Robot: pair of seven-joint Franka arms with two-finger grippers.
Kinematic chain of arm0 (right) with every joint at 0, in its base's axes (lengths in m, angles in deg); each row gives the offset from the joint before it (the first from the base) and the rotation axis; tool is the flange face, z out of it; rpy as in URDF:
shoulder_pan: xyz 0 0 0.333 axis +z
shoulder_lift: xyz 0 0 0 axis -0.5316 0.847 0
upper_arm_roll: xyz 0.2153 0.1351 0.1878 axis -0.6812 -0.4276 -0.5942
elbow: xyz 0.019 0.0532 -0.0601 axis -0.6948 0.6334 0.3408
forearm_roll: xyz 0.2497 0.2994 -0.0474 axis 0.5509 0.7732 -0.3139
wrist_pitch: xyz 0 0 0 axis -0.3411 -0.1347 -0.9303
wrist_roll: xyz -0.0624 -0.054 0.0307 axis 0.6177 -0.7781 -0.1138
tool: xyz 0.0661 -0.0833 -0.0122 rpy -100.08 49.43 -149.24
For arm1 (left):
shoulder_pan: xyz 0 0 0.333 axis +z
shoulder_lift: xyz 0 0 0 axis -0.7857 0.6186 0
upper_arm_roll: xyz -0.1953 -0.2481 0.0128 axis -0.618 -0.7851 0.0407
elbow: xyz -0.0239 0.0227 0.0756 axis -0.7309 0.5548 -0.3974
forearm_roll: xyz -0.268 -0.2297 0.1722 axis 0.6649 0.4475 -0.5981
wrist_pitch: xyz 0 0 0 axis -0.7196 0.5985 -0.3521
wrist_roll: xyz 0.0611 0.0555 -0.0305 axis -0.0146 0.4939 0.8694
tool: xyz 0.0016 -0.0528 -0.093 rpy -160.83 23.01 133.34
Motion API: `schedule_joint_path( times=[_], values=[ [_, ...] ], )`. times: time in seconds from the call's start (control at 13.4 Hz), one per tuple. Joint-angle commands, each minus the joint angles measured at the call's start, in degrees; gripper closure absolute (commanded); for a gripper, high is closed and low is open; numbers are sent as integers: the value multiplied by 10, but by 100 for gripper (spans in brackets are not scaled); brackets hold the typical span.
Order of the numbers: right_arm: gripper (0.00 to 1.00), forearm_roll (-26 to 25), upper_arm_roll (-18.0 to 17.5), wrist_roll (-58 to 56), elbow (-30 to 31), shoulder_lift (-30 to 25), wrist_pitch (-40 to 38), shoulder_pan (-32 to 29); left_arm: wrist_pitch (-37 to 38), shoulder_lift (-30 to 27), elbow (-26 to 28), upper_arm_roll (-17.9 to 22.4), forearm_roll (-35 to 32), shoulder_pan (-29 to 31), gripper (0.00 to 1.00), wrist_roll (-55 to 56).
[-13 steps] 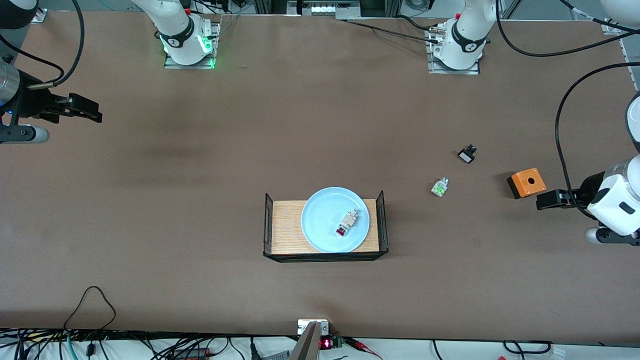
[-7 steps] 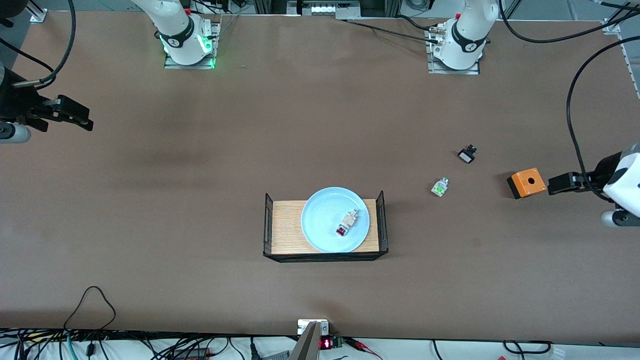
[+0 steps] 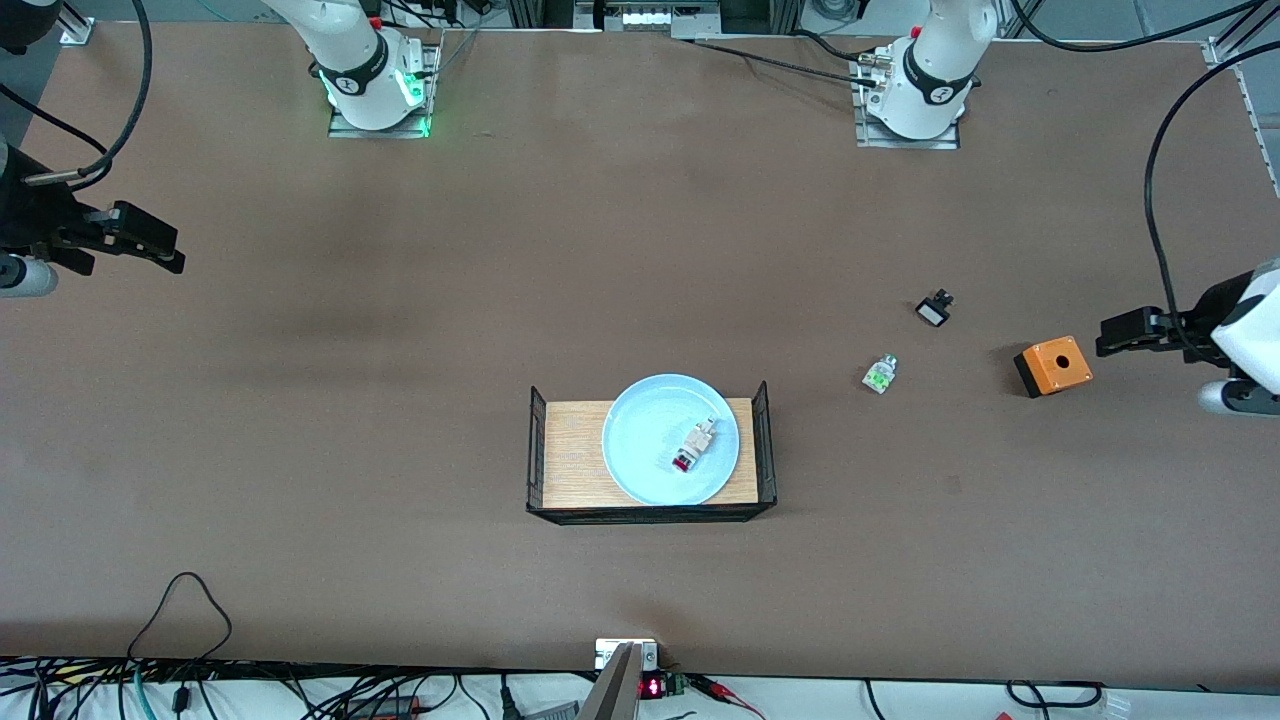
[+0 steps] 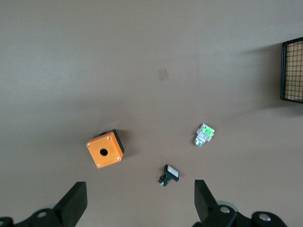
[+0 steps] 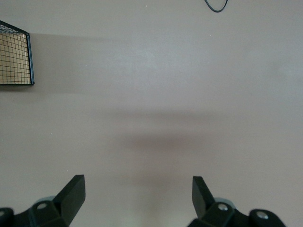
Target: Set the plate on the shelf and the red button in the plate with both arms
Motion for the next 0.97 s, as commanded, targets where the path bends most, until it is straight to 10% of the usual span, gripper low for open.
schedule_joint_path(
  times=[0.0,0.89],
  values=[
    [0,-3,-2,0,-12,5,1,-4,-52,-61,88,48,23,-42,0,8],
    [0,-3,-3,0,-12,5,0,-2,-107,-138,196,75,71,-55,0,19]
  ],
)
